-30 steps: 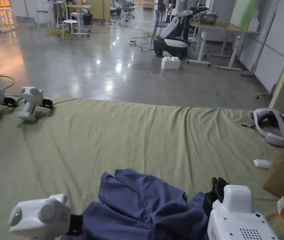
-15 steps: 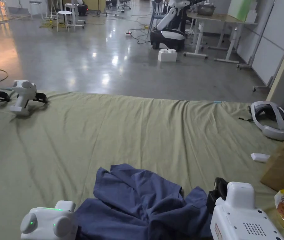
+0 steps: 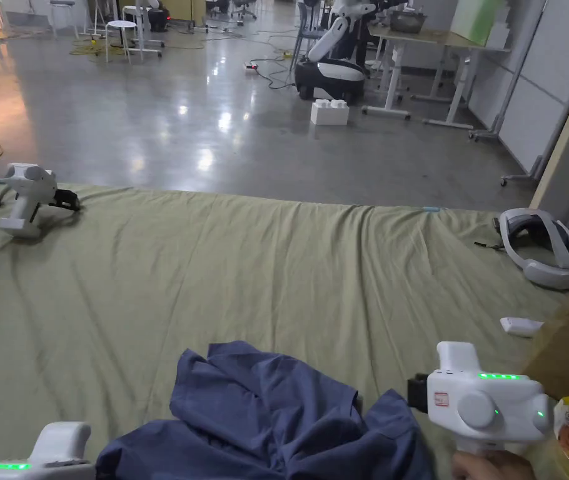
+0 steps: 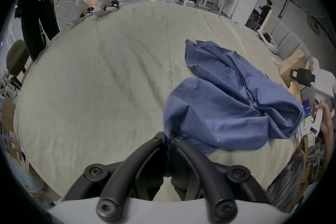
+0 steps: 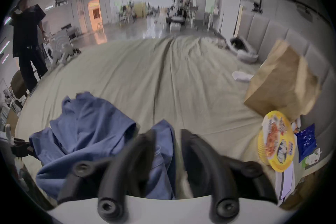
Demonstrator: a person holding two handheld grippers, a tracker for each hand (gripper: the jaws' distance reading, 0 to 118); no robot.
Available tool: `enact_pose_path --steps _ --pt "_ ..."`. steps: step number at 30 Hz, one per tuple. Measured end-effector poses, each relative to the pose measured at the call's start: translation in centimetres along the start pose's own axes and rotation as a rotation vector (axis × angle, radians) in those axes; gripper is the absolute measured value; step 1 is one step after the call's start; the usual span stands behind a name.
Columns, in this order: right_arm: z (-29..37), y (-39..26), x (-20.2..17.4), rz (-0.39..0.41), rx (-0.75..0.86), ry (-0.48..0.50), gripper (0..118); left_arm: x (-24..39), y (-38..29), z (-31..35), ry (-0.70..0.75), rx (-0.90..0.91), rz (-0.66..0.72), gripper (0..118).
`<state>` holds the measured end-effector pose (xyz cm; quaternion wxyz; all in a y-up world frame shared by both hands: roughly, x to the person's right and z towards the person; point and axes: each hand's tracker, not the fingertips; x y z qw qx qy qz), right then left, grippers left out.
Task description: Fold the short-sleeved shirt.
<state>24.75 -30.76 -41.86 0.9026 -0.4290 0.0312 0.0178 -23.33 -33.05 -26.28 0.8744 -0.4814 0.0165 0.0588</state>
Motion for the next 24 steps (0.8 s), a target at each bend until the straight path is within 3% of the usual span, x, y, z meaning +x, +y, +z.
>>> enact_pose_path --steps 1,2,5,9,12,13,15,17,24 --pt "-1.3 0.1 0.1 -0.028 -0.056 0.025 62 0.1 -0.1 0.0 0.003 0.002 -0.01 7" --pt "-2.6 0.3 0.3 -0.061 -0.098 0.028 69 0.2 0.0 0.0 0.001 0.0 -0.014 7" --pt "-5.6 0.9 0.6 -0.124 -0.208 0.063 79 0.0 -0.2 -0.2 -0.005 0.002 0.006 7" --pt "-8.5 0.5 0.5 -0.12 -0.31 0.068 79 0.0 -0.6 -0.7 -0.002 -0.002 0.008 7" --pt "-9.1 -0.3 -0.1 -0.105 -0.33 0.029 64 -0.1 -0.8 -1.2 -0.001 -0.016 0.008 7" --pt "-8.7 -0.5 -0.4 -0.083 -0.283 0.001 52 -0.1 -0.9 -1.2 -0.001 -0.018 0.009 7" --pt "-8.5 -0.9 -1.0 -0.041 -0.256 0.01 15 0.0 -1.0 -1.5 0.002 -0.024 0.004 7" --pt "-8.5 -1.6 -1.1 -0.02 -0.246 0.018 9 0.2 -1.2 -1.7 0.014 -0.029 -0.002 7" --pt "-3.8 -2.5 0.1 -0.083 -0.091 0.012 6 0.2 -1.9 0.0 0.001 0.016 0.01 7"
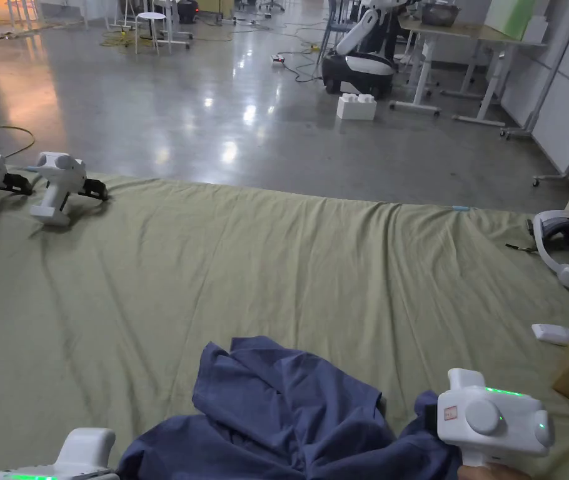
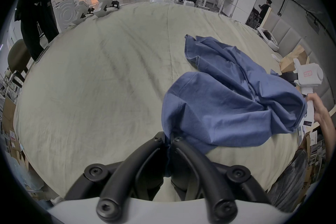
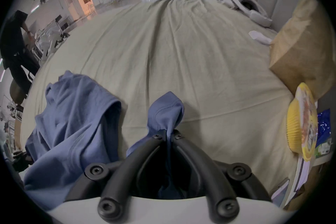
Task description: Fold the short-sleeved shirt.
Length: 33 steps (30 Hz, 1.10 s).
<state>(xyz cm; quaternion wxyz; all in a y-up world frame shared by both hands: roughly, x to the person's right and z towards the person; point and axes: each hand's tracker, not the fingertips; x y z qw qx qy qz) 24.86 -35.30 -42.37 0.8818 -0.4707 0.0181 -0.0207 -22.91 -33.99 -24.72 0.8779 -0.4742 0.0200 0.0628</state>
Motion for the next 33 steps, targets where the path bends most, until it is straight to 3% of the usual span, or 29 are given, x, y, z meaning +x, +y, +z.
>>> enact_pose_path --steps 9,17,26,33 --pt "10.9 -0.4 1.5 0.048 0.215 -0.04 6 -0.7 2.6 5.5 -0.056 0.141 0.01 7" --pt "19.4 2.7 2.6 0.045 0.36 -0.083 6 -2.0 9.7 12.1 -0.066 0.298 -0.024 7" --pt "26.9 9.1 1.1 0.045 0.522 -0.053 6 -3.7 20.4 19.7 -0.027 0.484 -0.001 7" --pt "28.7 13.8 -1.6 0.059 0.593 -0.048 6 -3.4 26.6 22.4 0.02 0.582 -0.005 7"
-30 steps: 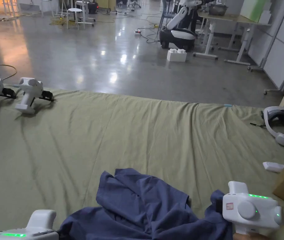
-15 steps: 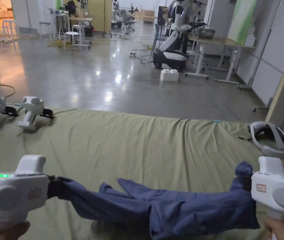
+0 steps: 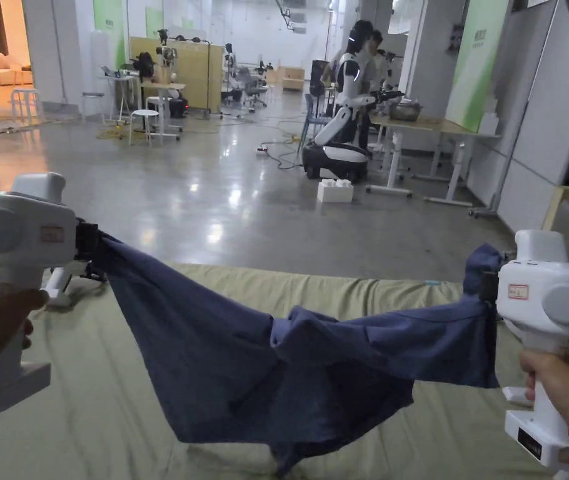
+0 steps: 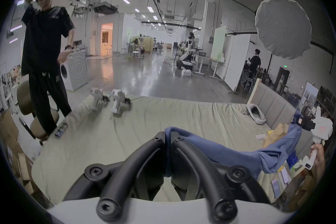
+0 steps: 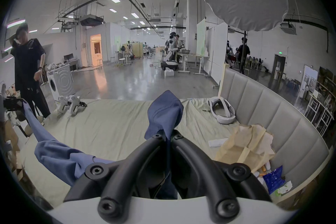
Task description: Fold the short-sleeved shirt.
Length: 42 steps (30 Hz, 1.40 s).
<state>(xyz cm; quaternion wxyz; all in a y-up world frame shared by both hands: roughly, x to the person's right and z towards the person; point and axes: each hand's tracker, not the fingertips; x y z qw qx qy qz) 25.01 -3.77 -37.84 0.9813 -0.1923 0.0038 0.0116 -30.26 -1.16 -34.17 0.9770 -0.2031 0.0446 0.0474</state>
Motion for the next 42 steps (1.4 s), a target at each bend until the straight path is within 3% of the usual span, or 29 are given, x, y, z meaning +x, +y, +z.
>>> enact_pose_path --steps 8,14,20,30,33,38,42 --pt "-3.7 4.4 -2.7 0.0 0.055 -0.005 6 -0.9 4.0 -4.7 0.021 0.002 0.031 7" --pt "-5.8 7.5 -3.8 0.046 0.095 -0.043 6 -2.2 5.8 -6.7 0.058 0.018 0.043 7" --pt "-7.0 7.5 -3.8 0.052 0.105 -0.059 6 -2.7 4.5 -7.3 0.066 0.017 0.049 7" --pt "-8.6 -5.5 -4.2 0.109 -0.068 -0.057 6 -2.2 -9.9 -8.2 0.039 -0.159 -0.001 7" --pt "-7.3 -10.8 -3.7 0.077 -0.113 -0.042 6 -3.0 -15.4 -7.5 0.037 -0.183 0.003 7" --pt "-4.2 -19.0 -3.6 0.112 -0.177 -0.058 5 -3.5 -23.8 -3.4 0.051 -0.21 0.051 7" --pt "-1.1 -24.1 -3.9 0.092 -0.2 -0.055 6 -3.5 -28.8 -0.4 0.058 -0.237 0.084 7"
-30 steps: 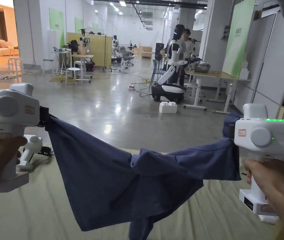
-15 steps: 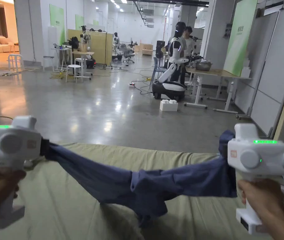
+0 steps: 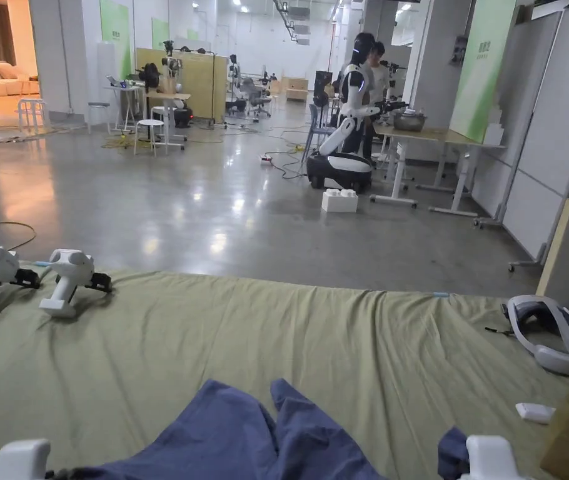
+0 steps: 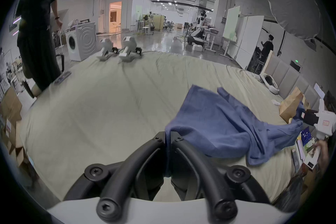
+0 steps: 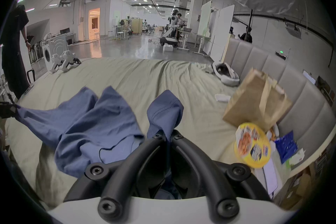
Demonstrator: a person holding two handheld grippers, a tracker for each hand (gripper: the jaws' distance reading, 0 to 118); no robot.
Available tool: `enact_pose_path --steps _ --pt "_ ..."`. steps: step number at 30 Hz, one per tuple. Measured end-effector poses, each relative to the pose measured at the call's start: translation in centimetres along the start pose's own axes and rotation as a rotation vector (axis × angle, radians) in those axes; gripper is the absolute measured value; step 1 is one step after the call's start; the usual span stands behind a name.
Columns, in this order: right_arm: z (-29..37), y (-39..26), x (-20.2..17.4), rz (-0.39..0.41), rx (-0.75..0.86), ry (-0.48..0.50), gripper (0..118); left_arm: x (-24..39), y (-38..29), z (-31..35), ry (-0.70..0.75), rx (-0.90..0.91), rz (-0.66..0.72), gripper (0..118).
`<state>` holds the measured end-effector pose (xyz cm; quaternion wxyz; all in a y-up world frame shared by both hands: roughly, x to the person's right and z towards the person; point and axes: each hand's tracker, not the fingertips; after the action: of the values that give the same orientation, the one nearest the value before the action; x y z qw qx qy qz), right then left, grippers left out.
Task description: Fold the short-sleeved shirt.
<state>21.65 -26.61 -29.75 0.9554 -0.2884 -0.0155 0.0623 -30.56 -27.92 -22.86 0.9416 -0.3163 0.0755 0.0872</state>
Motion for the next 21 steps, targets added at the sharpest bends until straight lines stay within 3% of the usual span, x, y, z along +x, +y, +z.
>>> enact_pose_path --steps 10,11,12,13,14,15,17,21 --pt "2.3 -7.5 -1.6 0.022 -0.019 -0.02 6 -0.5 -6.9 0.1 0.036 -0.131 0.005 7" --pt "2.6 -7.7 -1.6 0.016 -0.016 -0.026 14 -0.5 -7.0 0.4 0.036 -0.135 0.007 8" --pt "2.9 -7.7 -1.5 0.006 -0.007 -0.036 23 -0.4 -7.0 0.5 0.039 -0.134 0.009 14" --pt "3.4 -7.6 -1.4 -0.014 0.013 -0.041 38 -0.1 -6.9 0.9 0.057 -0.122 0.003 28" --pt "3.9 -7.5 -1.3 -0.041 0.033 -0.036 63 0.0 -6.7 1.4 0.061 -0.1 -0.002 56" --pt "4.6 -7.2 -1.2 -0.066 0.065 -0.039 74 0.1 -6.4 1.8 0.056 -0.069 0.0 70" --pt "6.1 -6.4 -1.5 -0.09 0.138 -0.03 75 0.9 -5.5 3.1 0.05 0.008 -0.001 70" --pt "8.9 -4.3 -3.0 -0.061 0.249 -0.031 75 3.1 -4.1 5.4 0.008 0.138 -0.026 70"
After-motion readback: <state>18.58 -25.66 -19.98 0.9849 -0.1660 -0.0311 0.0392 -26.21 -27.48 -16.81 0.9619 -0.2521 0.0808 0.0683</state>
